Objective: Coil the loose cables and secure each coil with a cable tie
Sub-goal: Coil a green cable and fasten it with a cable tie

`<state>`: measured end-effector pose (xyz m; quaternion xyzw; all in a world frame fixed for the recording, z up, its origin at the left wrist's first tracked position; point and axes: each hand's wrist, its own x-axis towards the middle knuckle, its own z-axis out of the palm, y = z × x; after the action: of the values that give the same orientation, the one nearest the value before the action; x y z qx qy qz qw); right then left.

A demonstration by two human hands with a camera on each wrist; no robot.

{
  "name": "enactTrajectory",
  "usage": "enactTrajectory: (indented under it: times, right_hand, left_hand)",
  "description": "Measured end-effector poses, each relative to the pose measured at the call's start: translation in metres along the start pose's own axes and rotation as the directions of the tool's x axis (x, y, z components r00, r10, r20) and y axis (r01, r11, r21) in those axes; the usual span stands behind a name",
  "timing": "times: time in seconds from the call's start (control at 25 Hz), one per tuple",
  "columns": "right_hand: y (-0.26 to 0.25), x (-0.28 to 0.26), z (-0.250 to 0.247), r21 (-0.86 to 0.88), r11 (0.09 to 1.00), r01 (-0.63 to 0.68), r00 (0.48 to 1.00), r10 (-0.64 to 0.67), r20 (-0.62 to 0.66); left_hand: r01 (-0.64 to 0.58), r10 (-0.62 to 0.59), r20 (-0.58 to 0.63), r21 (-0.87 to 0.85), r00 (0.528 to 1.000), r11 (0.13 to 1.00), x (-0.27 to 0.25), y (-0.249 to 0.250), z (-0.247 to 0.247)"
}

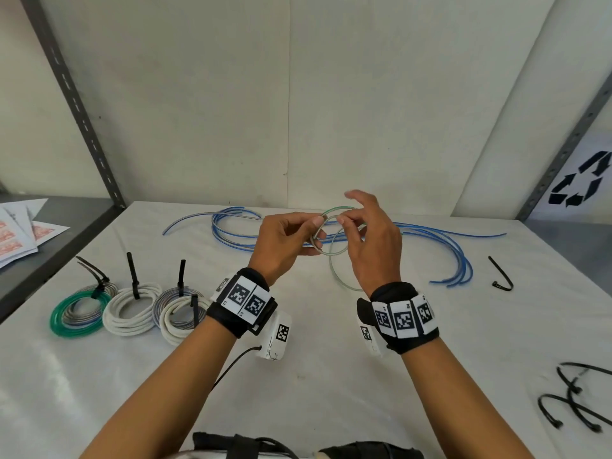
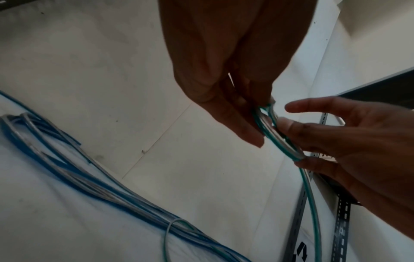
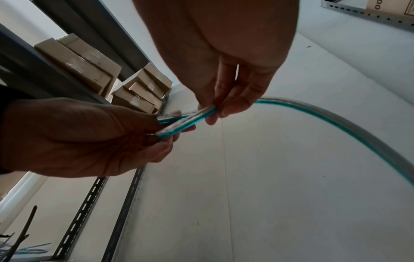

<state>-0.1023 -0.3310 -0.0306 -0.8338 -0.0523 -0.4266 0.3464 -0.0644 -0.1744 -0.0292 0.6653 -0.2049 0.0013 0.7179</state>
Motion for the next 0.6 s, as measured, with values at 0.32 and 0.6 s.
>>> enactTrajectory:
  times: [0.32, 0.6]
  right_hand:
    - [0.007, -0.006, 0.007, -0.16, 0.984, 0.073, 0.997, -0.073, 0.006]
    - [0.012, -0.008, 0.008, 0.017, 0.999, 0.035, 0.998, -0.036, 0.056]
  left_hand:
    - [0.058, -0.076, 0.128, 0.137, 0.989, 0.989, 0.002, -0.004, -0.006]
    - [0.056, -0.066, 0.067, 0.144, 0.996, 0.988, 0.003, -0.007, -0.011]
